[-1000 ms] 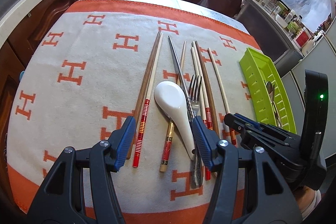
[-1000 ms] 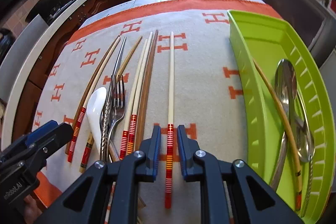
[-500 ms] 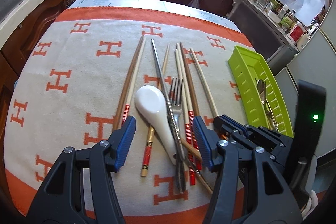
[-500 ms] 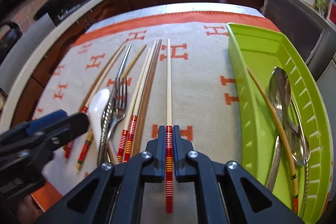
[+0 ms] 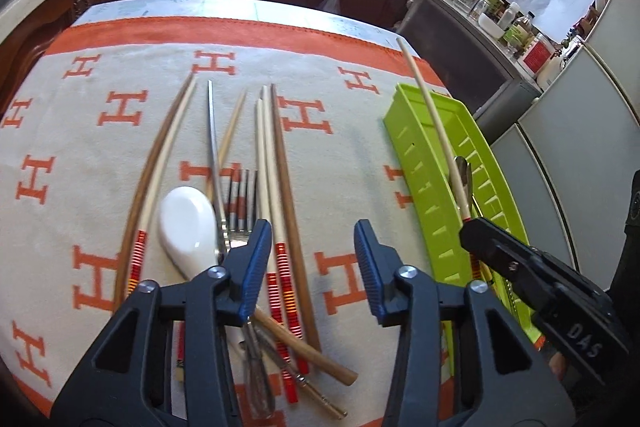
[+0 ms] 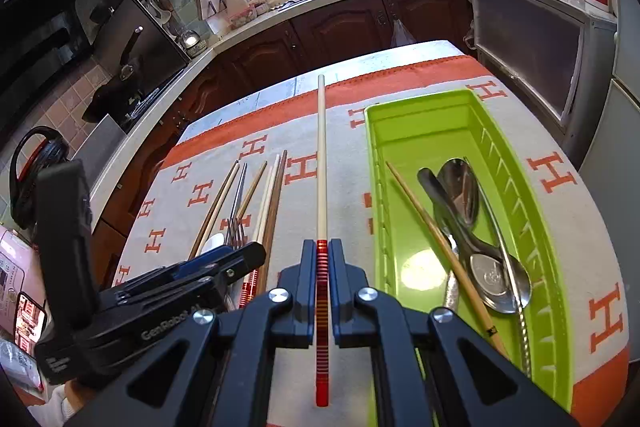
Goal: Organize utensils
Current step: 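Lift the red-banded chopstick toward the green tray with the right gripper, then lower the red-banded chopstick into the tray with right gripper while left drops a wooden chopstick there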
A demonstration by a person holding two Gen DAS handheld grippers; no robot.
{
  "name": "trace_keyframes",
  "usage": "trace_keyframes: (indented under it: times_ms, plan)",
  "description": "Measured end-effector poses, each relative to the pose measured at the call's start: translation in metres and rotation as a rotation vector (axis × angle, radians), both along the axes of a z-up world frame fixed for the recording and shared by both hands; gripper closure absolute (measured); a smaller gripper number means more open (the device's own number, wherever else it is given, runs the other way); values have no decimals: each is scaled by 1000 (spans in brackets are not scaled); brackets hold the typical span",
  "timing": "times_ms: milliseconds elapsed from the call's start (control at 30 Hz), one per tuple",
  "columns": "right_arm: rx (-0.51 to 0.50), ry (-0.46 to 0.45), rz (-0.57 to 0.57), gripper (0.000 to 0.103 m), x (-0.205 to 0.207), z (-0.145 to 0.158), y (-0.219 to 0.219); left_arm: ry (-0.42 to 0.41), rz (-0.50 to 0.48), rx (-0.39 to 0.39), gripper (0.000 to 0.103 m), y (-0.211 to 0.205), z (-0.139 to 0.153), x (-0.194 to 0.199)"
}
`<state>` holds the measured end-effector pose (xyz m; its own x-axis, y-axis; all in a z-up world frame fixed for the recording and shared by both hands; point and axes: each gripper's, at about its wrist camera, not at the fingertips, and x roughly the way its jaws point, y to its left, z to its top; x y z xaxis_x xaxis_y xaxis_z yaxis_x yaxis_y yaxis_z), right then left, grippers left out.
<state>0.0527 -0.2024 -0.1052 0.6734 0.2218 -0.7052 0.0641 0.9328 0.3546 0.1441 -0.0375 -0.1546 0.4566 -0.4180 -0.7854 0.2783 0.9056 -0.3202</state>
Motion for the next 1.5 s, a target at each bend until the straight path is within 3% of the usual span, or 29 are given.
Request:
trace_keyframes:
  times_ms: [367,733,967,1033,1067,1100,1333,1500]
  plan:
    - [58,-14,-4,98,-5,-2,-19,23,-5,64,77,-22,-18,10]
    - [92,-19,-20,98,-9,-4,-35,58,21,146,78,-33,-30,21]
    - [97,-19,-22,98,-9,-5,-37,27,39,195,78,-46,-32,31]
    - [98,-20,-26,98,-9,-5,-39,8,54,231,87,-51,-33,34]
    - [97,-20,-27,98,-10,-5,-40,-5,62,264,96,-54,-34,35]
    - [99,-21,-30,98,-10,-4,-41,-11,62,267,97,-55,-34,35]
    - [106,-26,-39,98,-16,2,-49,54,57,174,99,-54,-24,33]
    - [95,-18,-37,98,-22,10,-64,43,12,85,99,-65,14,14]
